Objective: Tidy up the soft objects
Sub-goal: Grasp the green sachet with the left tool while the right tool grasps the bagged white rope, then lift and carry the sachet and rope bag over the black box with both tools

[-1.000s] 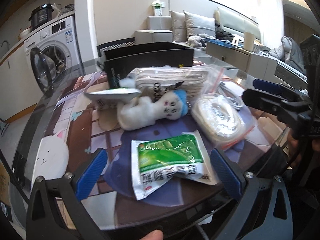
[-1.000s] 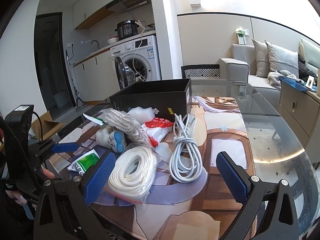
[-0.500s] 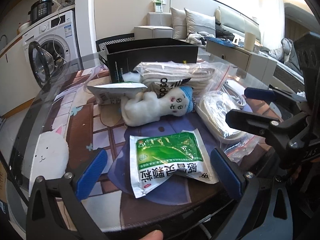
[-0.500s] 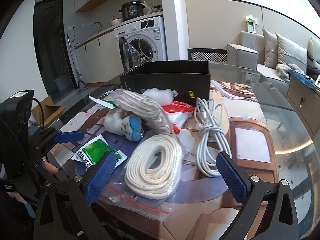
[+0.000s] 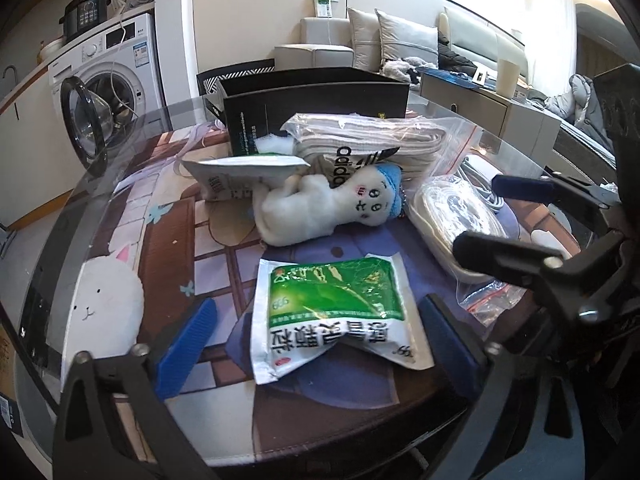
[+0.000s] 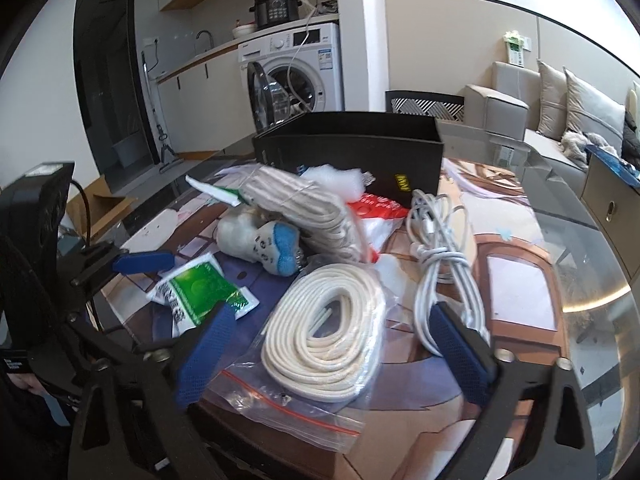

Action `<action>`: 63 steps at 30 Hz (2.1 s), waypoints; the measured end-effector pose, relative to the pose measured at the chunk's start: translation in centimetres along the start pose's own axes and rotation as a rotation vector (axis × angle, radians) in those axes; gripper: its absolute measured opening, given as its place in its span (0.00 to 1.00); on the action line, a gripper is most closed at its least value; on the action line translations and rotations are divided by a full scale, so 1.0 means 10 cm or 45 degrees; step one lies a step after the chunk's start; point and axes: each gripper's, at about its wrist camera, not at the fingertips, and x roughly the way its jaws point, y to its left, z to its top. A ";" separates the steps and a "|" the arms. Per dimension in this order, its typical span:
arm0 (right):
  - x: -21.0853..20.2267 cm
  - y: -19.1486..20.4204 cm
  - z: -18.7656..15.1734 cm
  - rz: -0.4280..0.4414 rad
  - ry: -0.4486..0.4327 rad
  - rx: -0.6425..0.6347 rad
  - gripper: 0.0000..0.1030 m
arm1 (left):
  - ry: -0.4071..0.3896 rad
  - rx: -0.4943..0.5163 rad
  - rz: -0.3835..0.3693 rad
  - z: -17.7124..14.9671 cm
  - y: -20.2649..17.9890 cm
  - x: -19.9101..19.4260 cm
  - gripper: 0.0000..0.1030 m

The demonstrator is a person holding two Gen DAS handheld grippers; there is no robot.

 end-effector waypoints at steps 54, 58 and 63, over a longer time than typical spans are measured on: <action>-0.60 -0.04 0.07 -0.075 -0.208 -0.002 0.43 | -0.229 -0.116 -0.065 0.22 0.27 -0.56 0.34; -0.69 -0.07 0.22 -0.075 -0.241 -0.006 0.43 | -0.264 -0.121 -0.062 0.32 0.29 -0.62 0.34; -0.71 -0.13 0.41 -0.064 -0.264 0.000 0.43 | -0.315 -0.128 -0.058 0.50 0.34 -0.66 0.34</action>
